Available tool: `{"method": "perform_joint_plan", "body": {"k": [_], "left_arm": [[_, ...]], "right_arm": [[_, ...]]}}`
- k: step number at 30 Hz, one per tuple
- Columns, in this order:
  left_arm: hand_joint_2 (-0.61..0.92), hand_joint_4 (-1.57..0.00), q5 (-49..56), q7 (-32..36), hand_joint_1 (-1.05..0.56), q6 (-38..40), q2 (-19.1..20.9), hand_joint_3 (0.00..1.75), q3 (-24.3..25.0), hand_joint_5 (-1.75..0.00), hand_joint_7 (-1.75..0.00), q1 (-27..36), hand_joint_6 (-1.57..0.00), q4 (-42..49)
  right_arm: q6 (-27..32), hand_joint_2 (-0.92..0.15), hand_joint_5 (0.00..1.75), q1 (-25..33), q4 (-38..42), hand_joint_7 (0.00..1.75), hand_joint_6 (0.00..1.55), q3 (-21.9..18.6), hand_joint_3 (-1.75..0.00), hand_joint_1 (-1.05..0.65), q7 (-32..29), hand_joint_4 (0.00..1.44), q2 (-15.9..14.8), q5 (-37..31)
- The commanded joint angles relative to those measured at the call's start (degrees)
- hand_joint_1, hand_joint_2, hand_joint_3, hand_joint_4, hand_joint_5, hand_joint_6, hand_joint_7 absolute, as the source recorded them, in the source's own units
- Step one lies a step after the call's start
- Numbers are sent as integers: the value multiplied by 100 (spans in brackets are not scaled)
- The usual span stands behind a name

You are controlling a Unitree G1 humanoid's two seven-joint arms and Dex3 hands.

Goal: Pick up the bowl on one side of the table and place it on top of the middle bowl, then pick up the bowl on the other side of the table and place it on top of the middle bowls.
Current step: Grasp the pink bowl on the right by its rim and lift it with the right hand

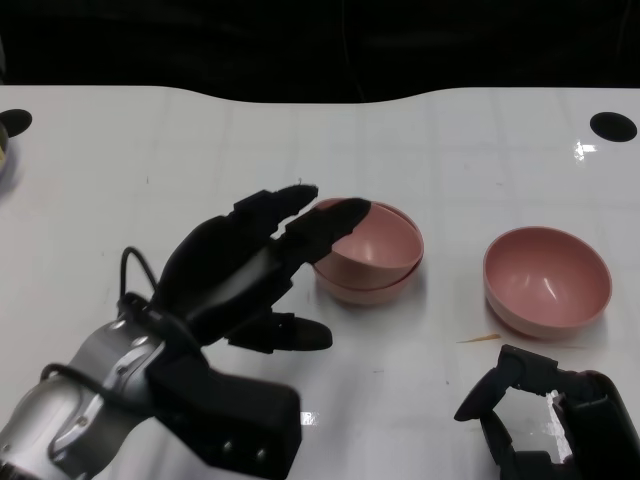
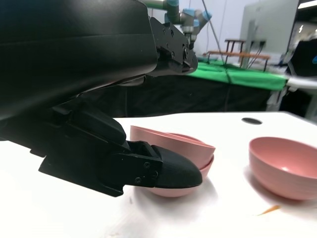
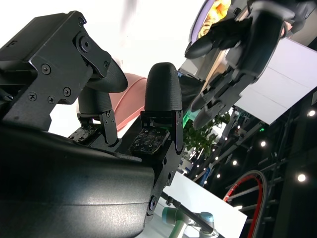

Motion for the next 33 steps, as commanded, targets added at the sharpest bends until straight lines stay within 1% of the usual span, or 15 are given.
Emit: {"method": "perform_joint_plan", "body": {"k": [1, 4, 5, 6, 9, 14, 16, 18, 19, 21, 24, 25, 28, 31, 33], "left_arm": [[92, -35, -233, 435, -65, -533, 180, 19, 318, -31, -13, 372, -36, -56], [92, -43, -558, 718, -55, -1147, 176, 17, 527, -42, -14, 703, -46, 134], [92, -45, -691, 774, -51, -1330, 151, 16, 590, -51, -15, 820, -51, 202], [92, -44, -777, 803, -46, -1461, 132, 17, 636, -65, -14, 894, -57, 255], [92, -44, -1305, 724, -33, -1880, -9, 22, 765, -89, -13, 1165, -63, 430], [91, -55, -2161, 723, -13, -2621, -365, 28, 1054, -114, -21, 1536, -77, 811], [85, -60, -2433, 709, -4, -2933, -506, 36, 1174, -123, -35, 1631, -85, 982], [69, -65, -2721, 595, -1, -3089, -612, 65, 1264, -135, -71, 1740, -83, 1090], [63, -67, -2922, 488, -1, -3152, -650, 75, 1288, -138, -80, 1807, -82, 1133], [50, -73, -3198, 305, 0, -3232, -708, 107, 1350, -146, -95, 1907, -88, 1184], [40, -81, -3761, -144, -2, -3157, -776, 134, 1370, -158, -110, 2007, -91, 1232], [39, -82, -3915, -300, -3, -3089, -794, 138, 1374, -161, -115, 2020, -91, 1250], [34, -89, -4321, -748, 1, -2898, -895, 150, 1408, -171, -140, 2022, -89, 1391], [36, -92, -4737, -1200, 3, -2723, -1031, 150, 1452, -174, -152, 2035, -87, 1471], [40, -92, -4787, -1384, 3, -2673, -1112, 141, 1507, -174, -156, 2021, -85, 1511]], "right_arm": [[-33, -26, 146, 38, -42, 122, 86, -47, -145, 10, -41, 82, -64, 28], [-15, -27, 145, 58, -75, 121, 86, -61, -144, 9, -50, 82, -65, 21], [-5, -27, 145, 66, -85, 121, 86, -57, -144, 9, -40, 82, -62, 43], [1, -28, 145, 70, -91, 120, 86, -54, -144, 8, -31, 82, -61, 59], [34, -28, 145, 86, -117, 120, 85, -42, -144, 9, -11, 81, -60, 81], [42, -28, 147, 104, -142, 120, 85, -32, -144, 10, -13, 80, -50, 81], [73, -29, 148, 118, -174, 120, 85, -22, -143, 10, 4, 80, -49, 105], [112, -29, 148, 135, -220, 120, 84, -6, -142, 10, 32, 79, -52, 141], [128, -29, 149, 141, -240, 120, 84, 1, -142, 10, 41, 79, -51, 160], [154, -29, 149, 150, -273, 120, 84, 0, -141, 10, 31, 78, -49, 155], [117, -30, 147, 135, -248, 120, 85, -29, -141, 9, -30, 80, -44, 90], [120, -30, 147, 136, -248, 119, 85, -33, -140, 9, -36, 80, -47, 81], [113, -30, 145, 138, -247, 119, 85, -42, -139, 9, -53, 80, -51, 60], [112, -30, 144, 143, -260, 118, 85, -95, -138, 8, -137, 81, -48, -50], [119, -31, 142, 147, -269, 116, 85, -121, -136, 8, -170, 80, -59, -79]]}}
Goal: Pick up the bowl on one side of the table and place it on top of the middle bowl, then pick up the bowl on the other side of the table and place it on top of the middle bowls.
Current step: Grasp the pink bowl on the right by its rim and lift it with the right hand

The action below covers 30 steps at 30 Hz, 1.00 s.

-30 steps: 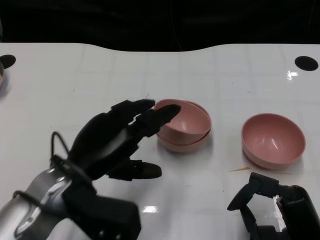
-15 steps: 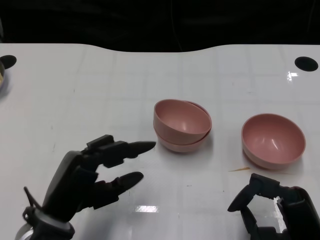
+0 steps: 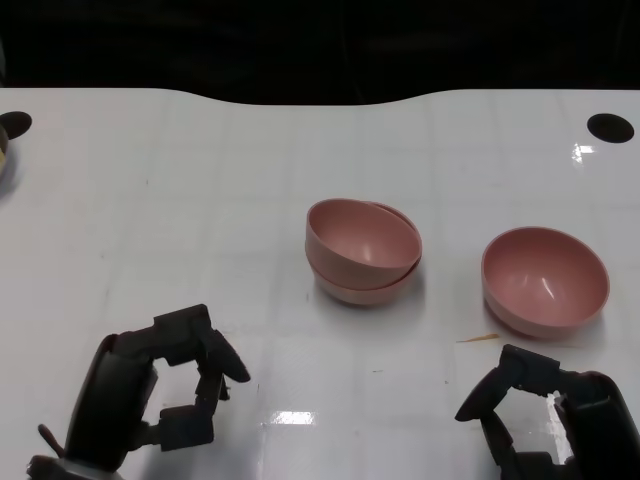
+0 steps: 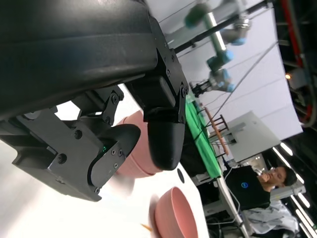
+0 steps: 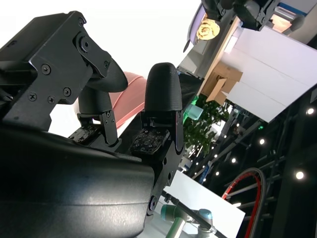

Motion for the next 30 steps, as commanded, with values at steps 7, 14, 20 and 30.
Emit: {"method": "perform_joint_plan", "body": {"k": [7, 14, 20, 30], "left_arm": [[43, -93, -161, -596, 1, 134, -223, 135, 288, -175, -157, 12, -84, 202], [44, -95, -278, -877, -4, 245, -360, 135, 472, -175, -160, 24, -82, 225], [42, -94, -156, -966, -6, 349, -430, 138, 579, -175, -163, 30, -80, 174], [39, -92, -116, -1024, -3, 440, -470, 142, 648, -175, -163, 30, -79, 125]], "right_arm": [[306, -62, 103, 134, -376, 58, 78, -275, -74, -7, -276, 73, -139, -513], [1194, -89, 69, 227, -1284, 8, 63, -376, -11, -27, -127, 49, -503, -822], [1992, -89, 52, 284, -2010, 0, 51, -581, -1, -42, -267, 35, -687, -1260], [3960, -84, 49, 275, -3194, 0, 25, -575, 0, -58, -110, 13, -902, -2604]]}}
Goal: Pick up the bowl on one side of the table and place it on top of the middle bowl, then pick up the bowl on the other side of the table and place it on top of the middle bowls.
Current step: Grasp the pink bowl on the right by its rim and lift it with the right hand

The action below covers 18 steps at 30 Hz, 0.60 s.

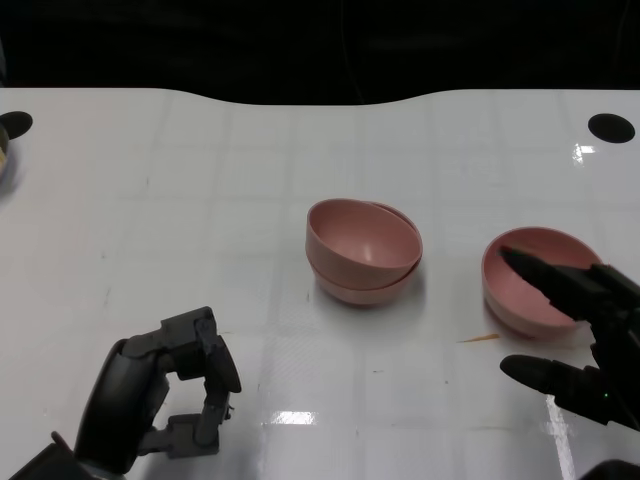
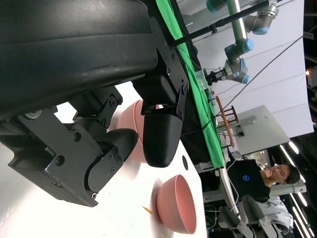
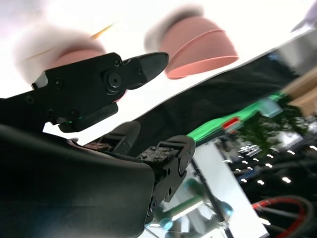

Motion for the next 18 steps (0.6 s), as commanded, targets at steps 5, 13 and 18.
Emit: {"method": "perform_joint_plan", "body": {"k": [5, 13, 18], "left_arm": [[39, -92, 83, -57, -2, 34, 31, 143, 68, -175, -164, 4, -79, -1], [38, -92, 177, -46, -3, -49, 11, 144, 90, -175, -164, 5, -79, 20], [40, -91, 343, 14, -2, 4, 50, 145, 84, -175, -165, 69, -79, -110]], "right_arm": [[1149, -80, 67, -302, -151, 2, 26, 215, 0, -58, 23, 0, -372, -1008], [1813, -77, 58, -880, 647, 3, 38, 719, 0, -52, -274, 19, -633, -1690], [2047, -79, 51, -1286, 1244, 2, 38, 1078, -1, -52, -395, 20, -711, -1812]]}}
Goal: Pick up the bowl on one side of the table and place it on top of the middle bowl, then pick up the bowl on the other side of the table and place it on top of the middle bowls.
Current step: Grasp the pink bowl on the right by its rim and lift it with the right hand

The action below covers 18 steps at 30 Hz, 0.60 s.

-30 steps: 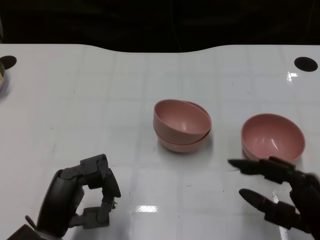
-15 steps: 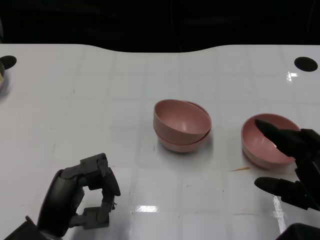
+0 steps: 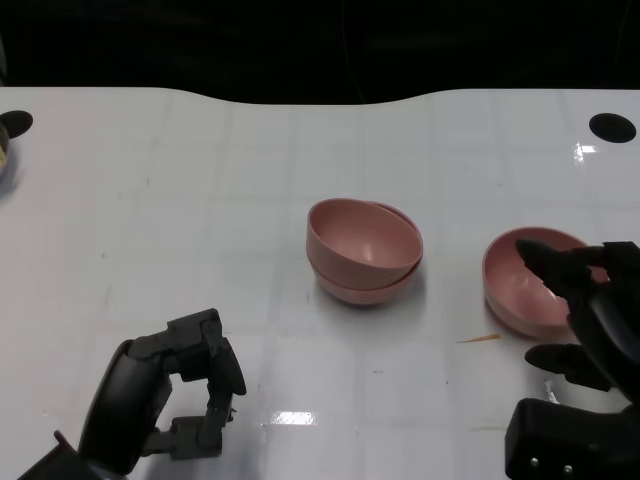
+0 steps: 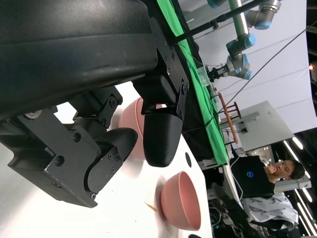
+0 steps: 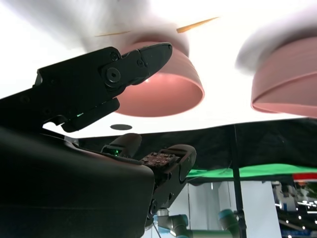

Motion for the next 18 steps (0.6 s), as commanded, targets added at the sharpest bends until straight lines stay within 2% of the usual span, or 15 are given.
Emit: {"method": "perform_joint_plan", "body": {"k": [1, 11, 13, 16, 17, 18], "left_arm": [[40, -91, 129, 16, -2, 4, 76, 145, 52, -175, -166, 74, -79, -120], [39, -90, 138, -32, -1, 78, 55, 146, 38, -175, -166, 148, -78, -221], [39, -90, 177, -10, -1, 58, 52, 145, 43, -175, -165, 147, -78, -211], [40, -90, 183, -29, -1, -71, 56, 144, 51, -175, -165, 100, -78, -102], [40, -90, 191, -30, -1, -107, 58, 144, 53, -175, -165, 87, -78, -75], [40, -90, 204, -20, -1, -115, 59, 144, 56, -175, -165, 84, -78, -68]], "right_arm": [[208, -79, 51, -288, 367, 2, 38, 203, -1, -52, -64, 20, -158, -88], [579, -84, 36, -1206, 1918, 2, 45, 886, -1, -52, -148, 32, -160, -21], [615, -87, 28, -1383, 2169, 2, 50, 975, -1, -50, -54, 41, -186, 65], [554, -91, 18, -1661, 2607, 5, 70, 1129, -1, -42, -110, 62, -235, 108], [506, -92, 18, -1734, 2734, 7, 82, 1176, -4, -36, -160, 77, -256, 135], [409, -92, 16, -1793, 2856, 7, 89, 1189, -6, -32, -237, 85, -264, 211]]}}
